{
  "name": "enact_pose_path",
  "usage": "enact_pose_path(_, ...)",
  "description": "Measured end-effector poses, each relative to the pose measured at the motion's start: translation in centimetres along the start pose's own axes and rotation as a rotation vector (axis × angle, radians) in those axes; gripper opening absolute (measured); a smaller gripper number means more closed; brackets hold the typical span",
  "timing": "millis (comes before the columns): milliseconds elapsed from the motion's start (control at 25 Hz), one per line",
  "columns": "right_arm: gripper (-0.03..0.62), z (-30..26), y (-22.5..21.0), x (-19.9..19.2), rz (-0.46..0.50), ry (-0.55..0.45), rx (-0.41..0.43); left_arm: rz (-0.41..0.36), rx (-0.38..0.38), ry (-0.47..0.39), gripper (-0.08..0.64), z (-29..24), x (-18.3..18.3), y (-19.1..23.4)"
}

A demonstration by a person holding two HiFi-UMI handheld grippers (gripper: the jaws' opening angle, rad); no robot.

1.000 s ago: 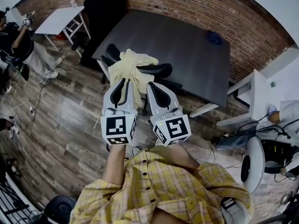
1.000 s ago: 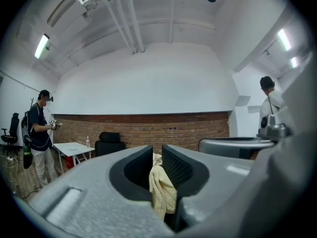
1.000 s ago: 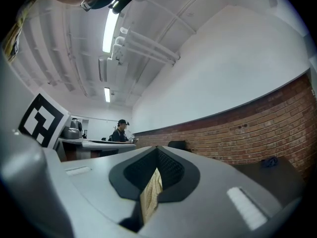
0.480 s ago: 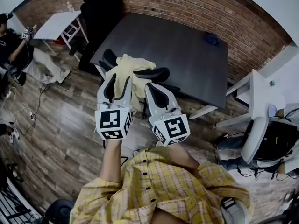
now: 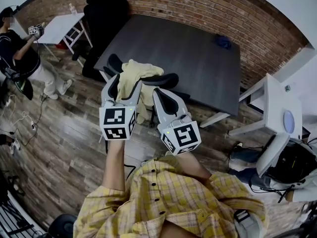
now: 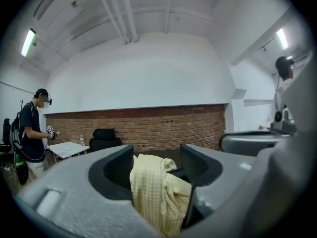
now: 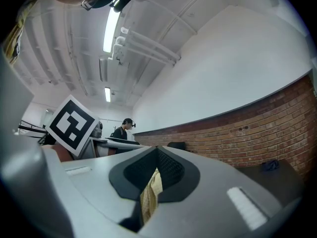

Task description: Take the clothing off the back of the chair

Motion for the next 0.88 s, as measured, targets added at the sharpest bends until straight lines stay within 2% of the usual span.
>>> enact_pose_path(240,0.003,-0.1,-0.4,-0.2,-0.005,0.003,-0.007,0.001,-0.027,0.033,0.336,-1.3,-0.4,0.4)
enact_pose_path(880,0.003,-0.1,-0.8,-0.3,-0.006,0.000,-0.033,0.026,-0.061,0.160,0.338,-5.3,-4.1,2.0)
Point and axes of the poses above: the fingertips, and each gripper's own axes: z backward along the fingers, y to its left, x out of its top, the point moved 7 cm from there along z, backward along the fingers, and after that the axes turned 7 degrees about y, right-handed, at the moved point
